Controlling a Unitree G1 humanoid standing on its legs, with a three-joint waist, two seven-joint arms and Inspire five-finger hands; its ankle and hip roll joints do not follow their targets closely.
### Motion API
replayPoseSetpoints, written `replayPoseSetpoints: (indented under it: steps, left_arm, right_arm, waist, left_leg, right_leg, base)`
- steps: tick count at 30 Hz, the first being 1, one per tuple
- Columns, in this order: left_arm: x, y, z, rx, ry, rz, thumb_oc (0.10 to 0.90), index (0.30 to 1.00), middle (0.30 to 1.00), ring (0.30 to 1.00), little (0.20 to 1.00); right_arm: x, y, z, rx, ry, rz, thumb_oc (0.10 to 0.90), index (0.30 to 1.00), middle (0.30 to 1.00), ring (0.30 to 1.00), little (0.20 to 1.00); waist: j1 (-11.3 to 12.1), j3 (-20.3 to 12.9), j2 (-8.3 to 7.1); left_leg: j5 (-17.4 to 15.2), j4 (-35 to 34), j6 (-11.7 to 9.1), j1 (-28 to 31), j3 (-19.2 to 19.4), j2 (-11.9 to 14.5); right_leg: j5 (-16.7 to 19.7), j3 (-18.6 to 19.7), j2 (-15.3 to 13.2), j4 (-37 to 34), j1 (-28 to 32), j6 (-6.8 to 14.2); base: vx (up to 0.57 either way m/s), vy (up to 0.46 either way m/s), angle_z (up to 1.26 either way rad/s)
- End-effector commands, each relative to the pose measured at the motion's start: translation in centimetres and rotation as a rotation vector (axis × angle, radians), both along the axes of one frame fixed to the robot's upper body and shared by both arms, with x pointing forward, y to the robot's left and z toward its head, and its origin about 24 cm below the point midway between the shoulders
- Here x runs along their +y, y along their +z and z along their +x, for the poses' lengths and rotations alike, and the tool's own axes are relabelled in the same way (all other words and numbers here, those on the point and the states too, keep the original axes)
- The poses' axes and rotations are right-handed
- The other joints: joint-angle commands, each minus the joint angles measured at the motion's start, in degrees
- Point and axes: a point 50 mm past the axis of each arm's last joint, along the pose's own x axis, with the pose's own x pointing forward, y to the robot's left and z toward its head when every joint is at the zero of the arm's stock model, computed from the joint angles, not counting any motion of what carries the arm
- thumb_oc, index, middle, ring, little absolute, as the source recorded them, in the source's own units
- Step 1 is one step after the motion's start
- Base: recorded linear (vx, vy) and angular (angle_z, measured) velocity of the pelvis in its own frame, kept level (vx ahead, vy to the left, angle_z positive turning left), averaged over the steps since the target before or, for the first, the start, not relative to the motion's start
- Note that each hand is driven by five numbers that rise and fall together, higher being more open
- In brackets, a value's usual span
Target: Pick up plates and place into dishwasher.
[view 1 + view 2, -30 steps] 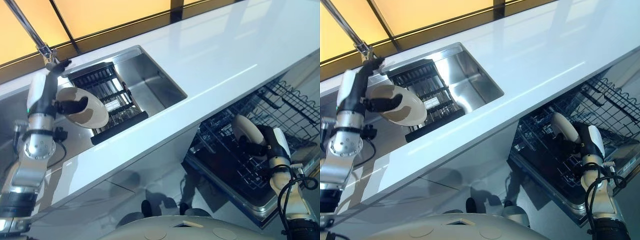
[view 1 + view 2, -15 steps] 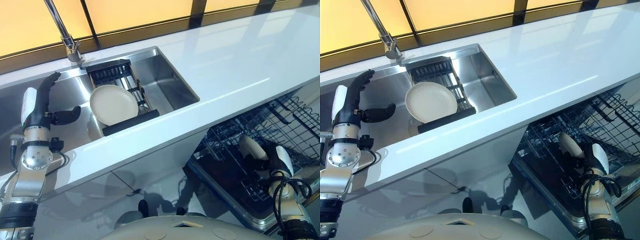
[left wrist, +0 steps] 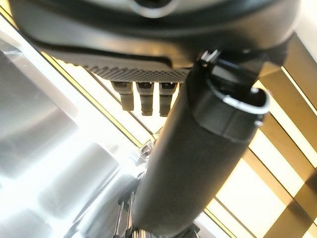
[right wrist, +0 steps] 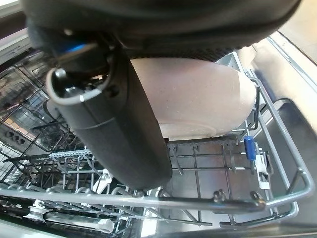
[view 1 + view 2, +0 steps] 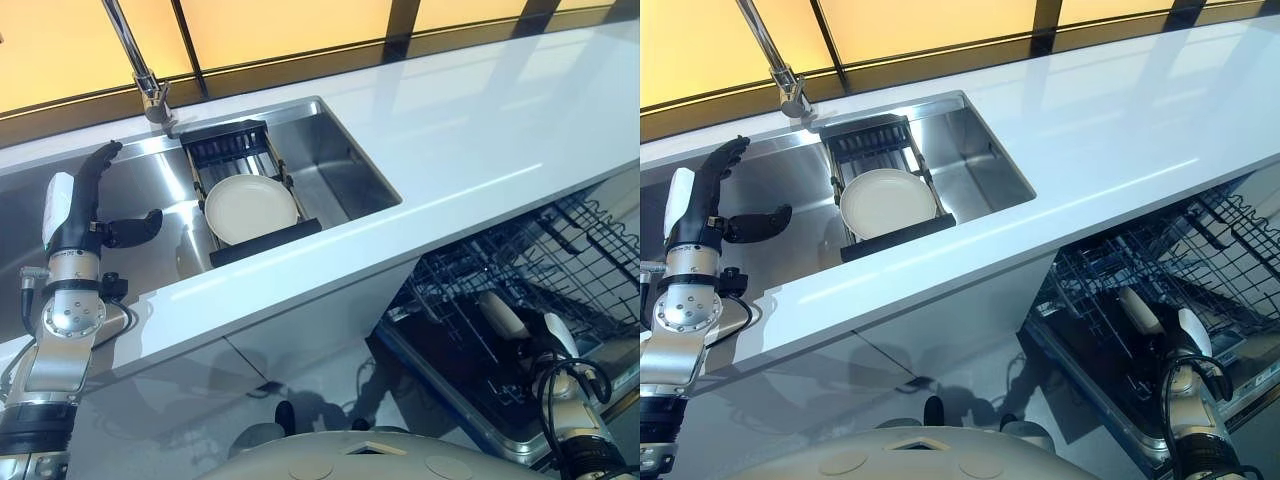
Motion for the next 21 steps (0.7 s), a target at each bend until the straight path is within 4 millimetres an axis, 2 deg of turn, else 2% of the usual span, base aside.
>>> replayPoseSetpoints:
  steps: [1,5,14,18,21]
  left_arm:
    - [0.0,5.4,1.4,-0.243,-0.022,0.070,0.800,0.900,0.900,0.900,0.900]
    - [0.2,5.0,1.3,-0.232,-0.015,0.071,0.800,0.900,0.900,0.900,0.900]
    - [0.8,4.4,0.6,-0.229,0.014,0.073,0.800,0.900,0.900,0.900,0.900]
    - [1.1,4.6,0.4,-0.231,0.022,0.077,0.800,0.900,0.900,0.900,0.900]
    - [1.2,4.7,0.3,-0.230,0.021,0.074,0.800,0.900,0.900,0.900,0.900]
  right_arm:
    - [0.5,2.9,3.0,-0.160,0.073,-0.013,0.800,0.900,0.900,0.900,0.900]
    - [0.6,5.2,3.9,-0.284,0.078,-0.001,0.800,0.900,0.900,0.900,0.900]
    - [0.7,13.1,5.2,-0.640,0.153,-0.039,0.800,0.900,0.900,0.900,0.900]
    - [1.5,16.7,5.4,-0.802,0.226,0.033,0.800,0.900,0.900,0.900,0.900]
    - [2.3,18.5,5.4,-0.897,0.274,0.073,0.800,0.900,0.900,0.900,0.900]
  waist:
    - [-0.16,-1.12,0.38]
    - [-0.70,-0.96,0.33]
    - [-1.99,-0.93,0.53]
    - [-2.45,-1.08,0.64]
    - [-2.58,-1.28,0.73]
  left_leg:
    - [-6.42,0.44,0.39,2.34,0.95,-3.34]
    - [-6.45,0.50,0.39,2.46,1.22,-3.28]
    - [-6.41,0.54,0.42,2.67,2.11,-3.23]
    - [-6.41,0.57,0.37,2.61,2.44,-3.21]
    - [-6.41,0.54,0.35,2.59,2.69,-3.21]
  right_leg:
    - [2.25,-0.59,0.75,3.41,-5.56,3.18]
    - [2.25,-0.31,0.81,3.50,-5.58,3.20]
    - [2.16,0.72,1.07,3.85,-5.83,3.19]
    - [1.92,1.13,1.13,4.25,-6.11,3.21]
    - [1.84,1.23,1.11,4.37,-6.24,3.25]
  base:
    - [0.00,0.000,0.00]
    - [0.00,0.002,-0.01]
    - [-0.01,0.010,-0.04]
    - [-0.02,0.012,-0.09]
    - [-0.01,0.009,-0.04]
